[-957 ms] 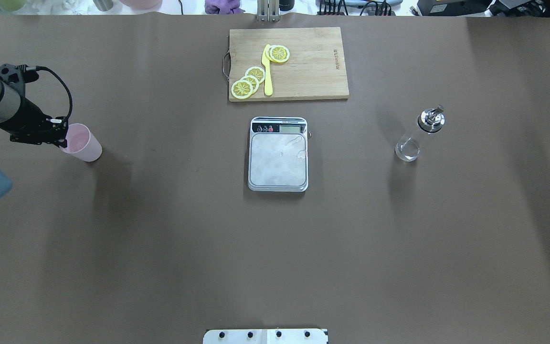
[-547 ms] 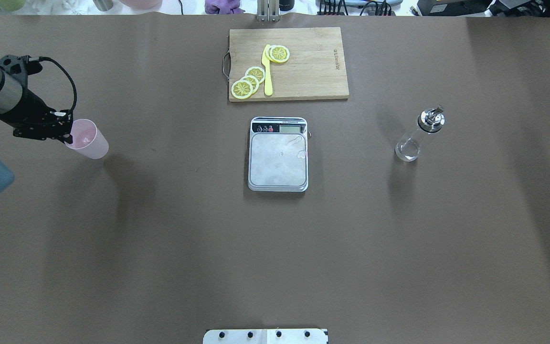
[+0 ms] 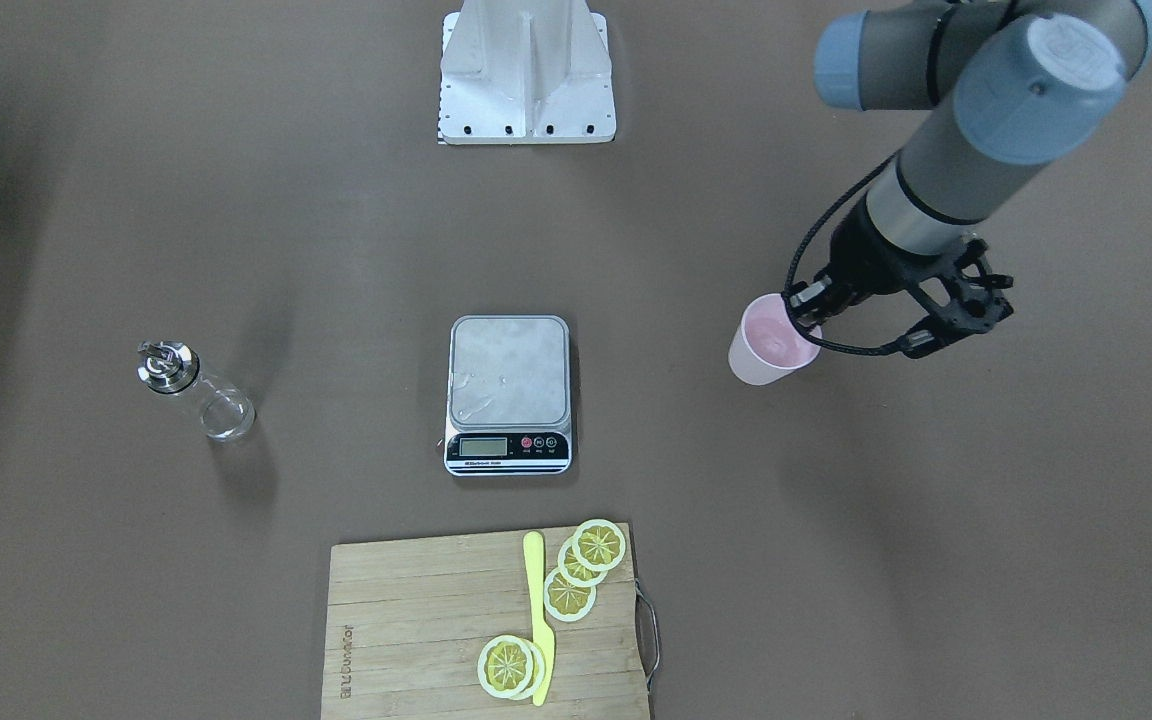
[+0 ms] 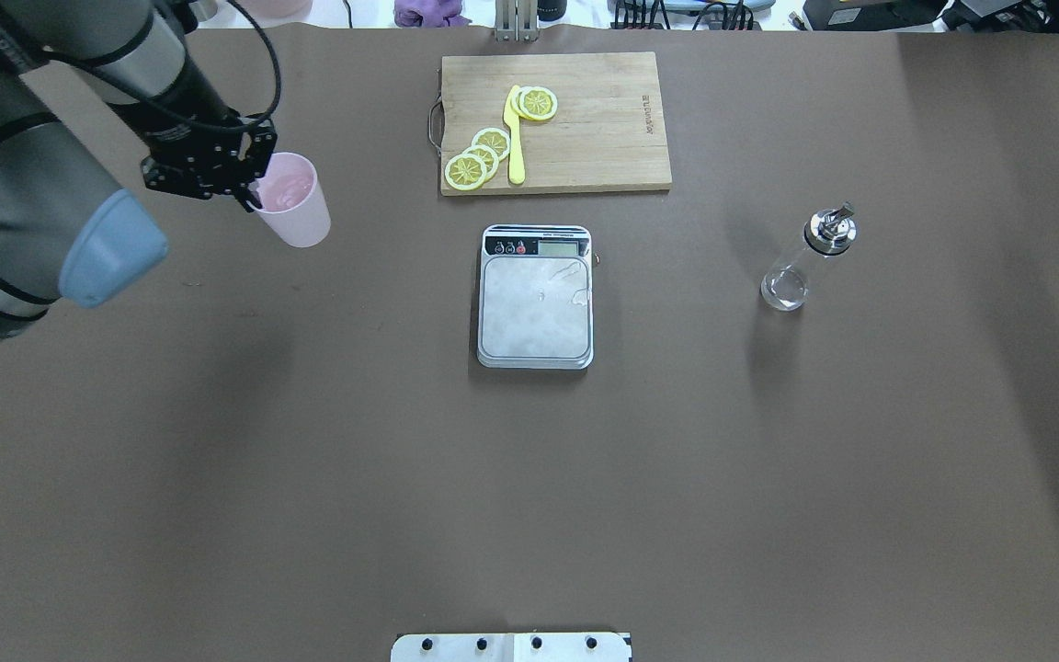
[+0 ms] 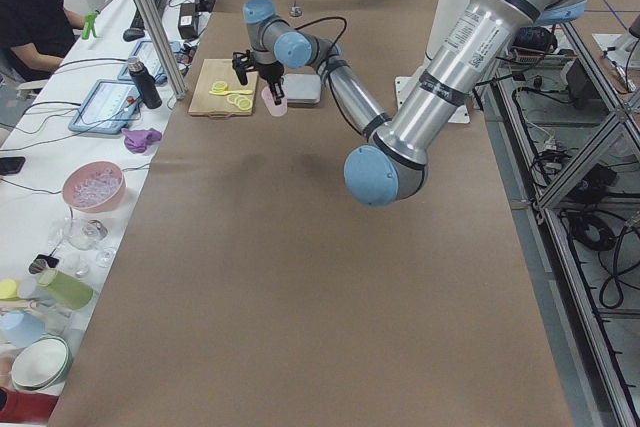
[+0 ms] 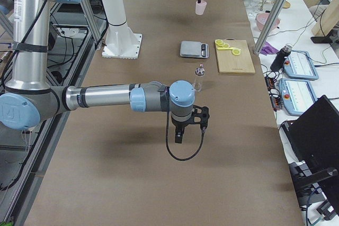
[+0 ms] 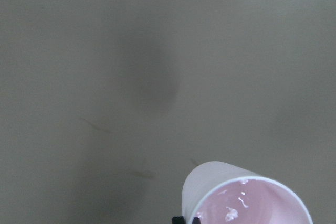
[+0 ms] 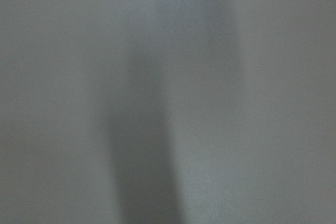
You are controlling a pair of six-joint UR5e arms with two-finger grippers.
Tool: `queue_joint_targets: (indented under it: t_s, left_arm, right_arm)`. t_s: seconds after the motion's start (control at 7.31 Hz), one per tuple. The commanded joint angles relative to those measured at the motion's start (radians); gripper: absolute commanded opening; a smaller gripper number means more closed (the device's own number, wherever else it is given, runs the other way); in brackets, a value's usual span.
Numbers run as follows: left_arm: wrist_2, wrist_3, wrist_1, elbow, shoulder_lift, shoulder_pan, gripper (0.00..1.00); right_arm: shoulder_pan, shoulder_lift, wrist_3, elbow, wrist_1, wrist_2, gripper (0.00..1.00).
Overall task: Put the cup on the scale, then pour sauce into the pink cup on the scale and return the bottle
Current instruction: 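Carry the pink cup with the left gripper onto the scale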
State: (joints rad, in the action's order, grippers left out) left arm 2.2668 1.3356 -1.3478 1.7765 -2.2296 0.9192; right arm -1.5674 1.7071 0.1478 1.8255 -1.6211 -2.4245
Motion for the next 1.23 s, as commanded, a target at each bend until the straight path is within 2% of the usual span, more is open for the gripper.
queue_joint_targets:
  t_s: [0.0, 0.14, 0.41, 0.55, 1.09]
  left_arm:
    - [-0.032, 0.233, 0.015, -0.032, -0.157, -0.126, 0.00]
    - [-0.082, 0.287, -0.017, -0.099, -0.218, -0.182, 0.00]
    - [-0.165, 0.359, -0.192, -0.300, -0.289, -0.229, 0.00]
    - [-0.180, 0.356, -0.203, -0.334, -0.295, -0.249, 0.00]
    - [-0.214, 0.355, -0.206, -0.342, -0.286, -0.315, 0.00]
  right_arm:
    - [0.006, -0.004, 0.004, 0.003, 0.003, 0.001, 1.00]
    - [0.018, -0.012, 0.007, 0.017, 0.001, 0.001, 1.00]
    - [0.023, -0.021, 0.007, 0.023, 0.001, -0.002, 1.00]
    - [0.026, -0.021, 0.006, 0.032, 0.001, -0.002, 1.00]
    - [0.033, -0.021, 0.006, 0.049, 0.000, -0.001, 1.00]
